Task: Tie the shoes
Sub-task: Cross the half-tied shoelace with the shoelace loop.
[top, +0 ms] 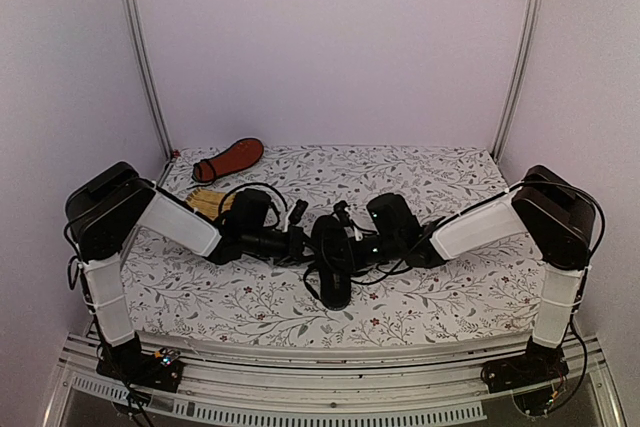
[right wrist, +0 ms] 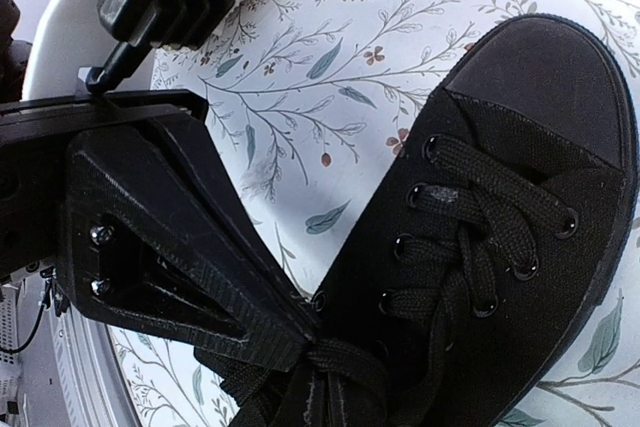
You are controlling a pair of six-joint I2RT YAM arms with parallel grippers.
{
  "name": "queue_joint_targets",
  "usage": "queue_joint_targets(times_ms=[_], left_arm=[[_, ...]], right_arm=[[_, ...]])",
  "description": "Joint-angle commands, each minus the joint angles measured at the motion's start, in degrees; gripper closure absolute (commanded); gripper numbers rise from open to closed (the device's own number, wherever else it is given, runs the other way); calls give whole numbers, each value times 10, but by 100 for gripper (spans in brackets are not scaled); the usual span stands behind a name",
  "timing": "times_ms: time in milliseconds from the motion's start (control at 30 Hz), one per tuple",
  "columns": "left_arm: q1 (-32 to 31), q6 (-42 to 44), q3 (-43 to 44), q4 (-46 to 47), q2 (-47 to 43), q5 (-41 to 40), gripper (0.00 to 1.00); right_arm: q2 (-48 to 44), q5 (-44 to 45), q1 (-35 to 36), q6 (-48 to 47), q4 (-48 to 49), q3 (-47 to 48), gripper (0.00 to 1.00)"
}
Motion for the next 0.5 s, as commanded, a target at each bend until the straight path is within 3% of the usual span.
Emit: queue_joint_targets(times_ms=[0, 100, 300, 467], left_arm=[[-4, -4, -11, 43, -7, 6, 100], [-4, 8, -18, 38, -28, -19, 100], [-4, 28, -19, 12, -44, -43, 100], [-4, 31, -19, 11, -48, -46, 100]], right_arm=[[-29, 18, 1, 2, 4, -8, 98], [-49, 28, 1, 1, -3, -16, 95], [-89, 45, 0, -5, -18, -37, 74], [-103, 55, -6, -9, -19, -54, 66]])
